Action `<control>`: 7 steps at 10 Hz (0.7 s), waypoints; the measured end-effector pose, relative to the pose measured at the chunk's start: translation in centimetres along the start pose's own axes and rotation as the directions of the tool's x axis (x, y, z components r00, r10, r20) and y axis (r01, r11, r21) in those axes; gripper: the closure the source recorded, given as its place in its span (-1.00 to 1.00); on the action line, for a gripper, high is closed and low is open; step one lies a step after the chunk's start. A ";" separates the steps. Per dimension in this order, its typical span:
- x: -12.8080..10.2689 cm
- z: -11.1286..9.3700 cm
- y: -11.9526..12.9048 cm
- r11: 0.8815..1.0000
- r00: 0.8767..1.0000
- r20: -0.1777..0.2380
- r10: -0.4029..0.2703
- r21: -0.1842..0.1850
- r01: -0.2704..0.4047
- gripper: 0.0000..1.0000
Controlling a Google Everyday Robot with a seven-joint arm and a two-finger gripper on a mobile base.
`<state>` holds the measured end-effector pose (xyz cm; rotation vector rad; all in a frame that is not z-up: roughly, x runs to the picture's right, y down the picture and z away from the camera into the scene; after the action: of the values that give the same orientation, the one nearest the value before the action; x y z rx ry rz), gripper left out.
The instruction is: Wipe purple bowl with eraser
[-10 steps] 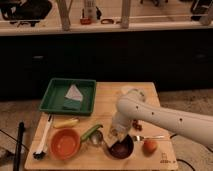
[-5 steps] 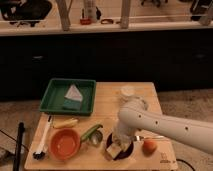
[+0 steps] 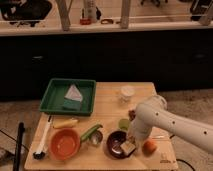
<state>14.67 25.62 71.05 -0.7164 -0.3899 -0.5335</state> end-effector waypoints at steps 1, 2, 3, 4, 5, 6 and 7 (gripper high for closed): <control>0.6 -0.3 -1.0 1.000 1.000 -0.009 0.003 0.010 -0.003 0.97; 0.9 -0.7 -2.1 1.000 1.000 -0.017 0.002 0.022 -0.002 0.97; 0.9 -0.8 -2.6 1.000 1.000 -0.021 -0.004 0.026 0.004 0.97; 0.6 -0.9 -3.0 1.000 1.000 -0.024 -0.014 0.028 0.014 0.97; -0.6 -0.9 -4.2 0.999 0.999 -0.026 -0.040 0.035 0.041 0.97; -2.1 -0.8 -5.3 0.997 0.997 -0.029 -0.072 0.040 0.073 0.97; -3.6 -0.7 -6.1 0.994 0.994 -0.030 -0.103 0.042 0.104 0.97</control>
<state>8.39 22.42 71.84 -0.6484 -0.4135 -0.6301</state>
